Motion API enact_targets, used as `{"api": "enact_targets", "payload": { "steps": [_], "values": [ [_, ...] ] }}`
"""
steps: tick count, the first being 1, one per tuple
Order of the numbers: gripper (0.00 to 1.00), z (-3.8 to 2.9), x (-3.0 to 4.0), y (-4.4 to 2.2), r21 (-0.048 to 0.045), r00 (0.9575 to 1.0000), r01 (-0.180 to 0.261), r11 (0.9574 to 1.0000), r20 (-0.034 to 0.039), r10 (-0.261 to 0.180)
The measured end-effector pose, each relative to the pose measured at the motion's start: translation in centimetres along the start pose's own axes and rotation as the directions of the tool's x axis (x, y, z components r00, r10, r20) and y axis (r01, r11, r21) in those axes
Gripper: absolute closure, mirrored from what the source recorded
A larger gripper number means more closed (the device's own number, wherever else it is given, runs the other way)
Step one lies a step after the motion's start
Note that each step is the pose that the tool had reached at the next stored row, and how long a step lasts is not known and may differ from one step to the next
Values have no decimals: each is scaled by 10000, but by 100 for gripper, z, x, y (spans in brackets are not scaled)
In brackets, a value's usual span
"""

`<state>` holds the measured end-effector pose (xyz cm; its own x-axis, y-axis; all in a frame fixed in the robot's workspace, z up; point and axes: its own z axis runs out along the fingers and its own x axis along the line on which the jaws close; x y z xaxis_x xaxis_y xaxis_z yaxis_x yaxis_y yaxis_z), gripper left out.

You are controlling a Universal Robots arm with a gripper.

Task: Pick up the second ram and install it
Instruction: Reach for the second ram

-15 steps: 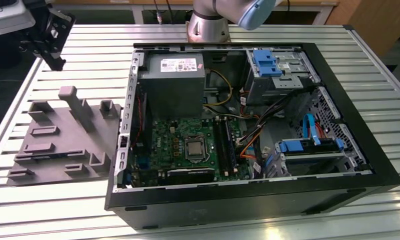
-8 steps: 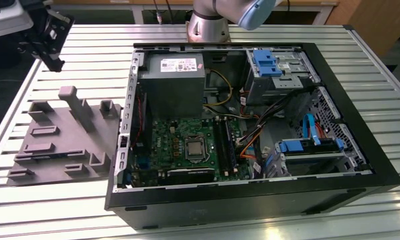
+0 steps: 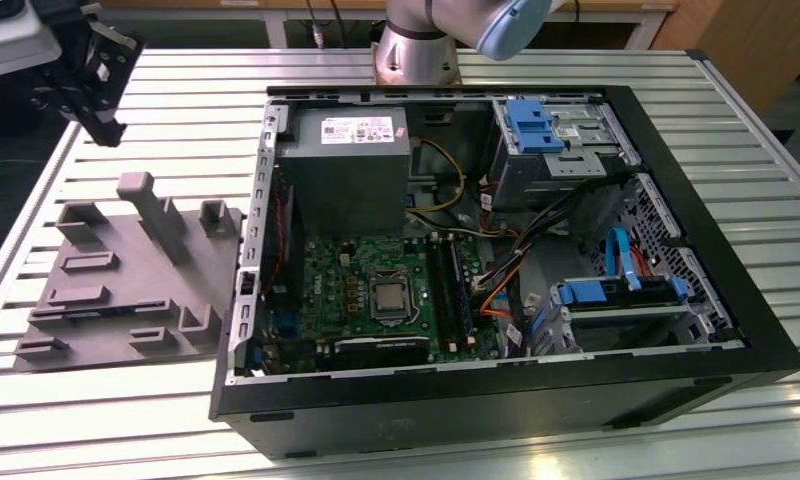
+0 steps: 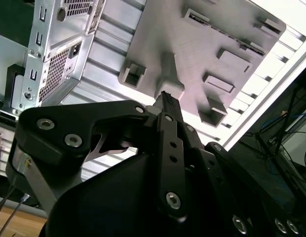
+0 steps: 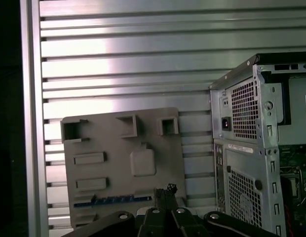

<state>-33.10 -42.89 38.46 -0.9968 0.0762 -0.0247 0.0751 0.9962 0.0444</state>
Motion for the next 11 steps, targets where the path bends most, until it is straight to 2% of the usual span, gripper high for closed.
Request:
{"api": "enact_targets", "payload": {
  "steps": [11],
  "values": [
    [89, 9, 23, -33, 0, 10000, 0, 10000, 0, 0]
  ]
}}
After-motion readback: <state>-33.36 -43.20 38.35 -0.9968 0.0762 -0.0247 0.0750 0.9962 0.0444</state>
